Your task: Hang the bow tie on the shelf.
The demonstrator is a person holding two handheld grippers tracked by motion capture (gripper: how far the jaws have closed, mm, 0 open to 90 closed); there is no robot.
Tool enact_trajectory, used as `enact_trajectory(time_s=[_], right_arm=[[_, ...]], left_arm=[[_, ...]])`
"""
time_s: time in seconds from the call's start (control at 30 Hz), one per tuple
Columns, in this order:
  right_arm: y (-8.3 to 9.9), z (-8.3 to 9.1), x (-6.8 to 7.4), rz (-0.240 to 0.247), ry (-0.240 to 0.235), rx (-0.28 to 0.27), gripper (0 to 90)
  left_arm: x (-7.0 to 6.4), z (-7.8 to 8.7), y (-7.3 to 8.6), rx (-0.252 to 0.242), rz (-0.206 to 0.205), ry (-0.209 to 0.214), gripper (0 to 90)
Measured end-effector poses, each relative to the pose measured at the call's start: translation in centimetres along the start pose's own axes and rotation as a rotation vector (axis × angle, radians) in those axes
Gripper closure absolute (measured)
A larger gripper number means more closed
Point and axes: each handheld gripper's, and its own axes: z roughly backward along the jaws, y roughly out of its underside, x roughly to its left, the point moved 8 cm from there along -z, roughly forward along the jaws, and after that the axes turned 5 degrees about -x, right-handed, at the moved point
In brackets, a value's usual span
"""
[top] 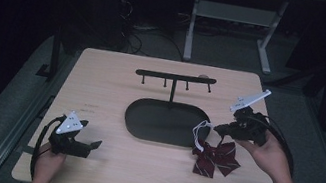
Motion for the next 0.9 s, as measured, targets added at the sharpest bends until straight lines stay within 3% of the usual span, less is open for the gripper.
enact_trajectory(time_s=[0.9], right_arm=[[-3.7, 2.3, -0.8, 0.041, 0.047, -0.032, 87.6]], left_arm=[[0.0, 0.0, 0.0, 0.000, 0.001, 0.003, 13.2]])
